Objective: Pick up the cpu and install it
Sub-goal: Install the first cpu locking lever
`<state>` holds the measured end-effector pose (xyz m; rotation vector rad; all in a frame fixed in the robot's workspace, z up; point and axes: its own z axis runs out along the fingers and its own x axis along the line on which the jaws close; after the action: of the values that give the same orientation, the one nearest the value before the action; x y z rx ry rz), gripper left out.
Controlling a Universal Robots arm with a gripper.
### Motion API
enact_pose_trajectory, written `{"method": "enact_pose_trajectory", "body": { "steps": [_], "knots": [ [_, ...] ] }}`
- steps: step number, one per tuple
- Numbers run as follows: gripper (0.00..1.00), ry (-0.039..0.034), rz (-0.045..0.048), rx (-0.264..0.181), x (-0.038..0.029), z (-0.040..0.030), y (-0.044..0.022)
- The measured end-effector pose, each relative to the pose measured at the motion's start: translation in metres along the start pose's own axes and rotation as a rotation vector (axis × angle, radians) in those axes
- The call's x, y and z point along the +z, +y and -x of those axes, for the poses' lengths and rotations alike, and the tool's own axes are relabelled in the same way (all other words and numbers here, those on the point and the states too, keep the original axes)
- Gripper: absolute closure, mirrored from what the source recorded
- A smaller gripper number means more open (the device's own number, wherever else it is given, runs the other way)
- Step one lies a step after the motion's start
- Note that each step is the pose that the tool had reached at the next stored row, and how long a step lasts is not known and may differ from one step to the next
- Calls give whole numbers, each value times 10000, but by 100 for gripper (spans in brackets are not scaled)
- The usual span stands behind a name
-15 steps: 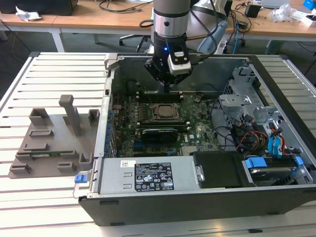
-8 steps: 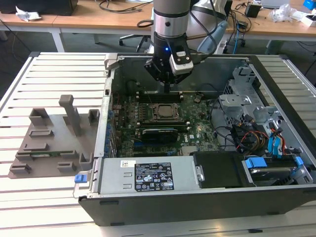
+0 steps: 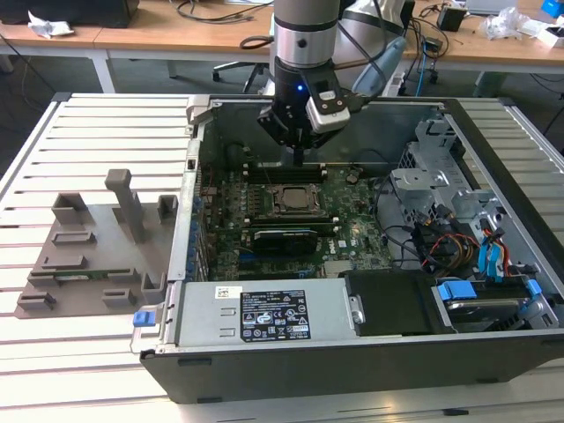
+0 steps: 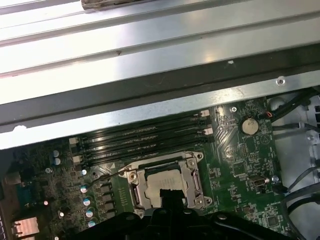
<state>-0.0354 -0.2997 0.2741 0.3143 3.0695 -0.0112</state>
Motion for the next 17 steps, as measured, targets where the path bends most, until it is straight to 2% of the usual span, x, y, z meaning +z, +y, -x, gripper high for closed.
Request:
{"method": "enact_pose_trajectory", "body": {
  "steps": [5,17],
  "knots": [
    [89,-1,31,-542,0,0,0],
    [89,-2,86,-1519,0,0,0]
  ]
}}
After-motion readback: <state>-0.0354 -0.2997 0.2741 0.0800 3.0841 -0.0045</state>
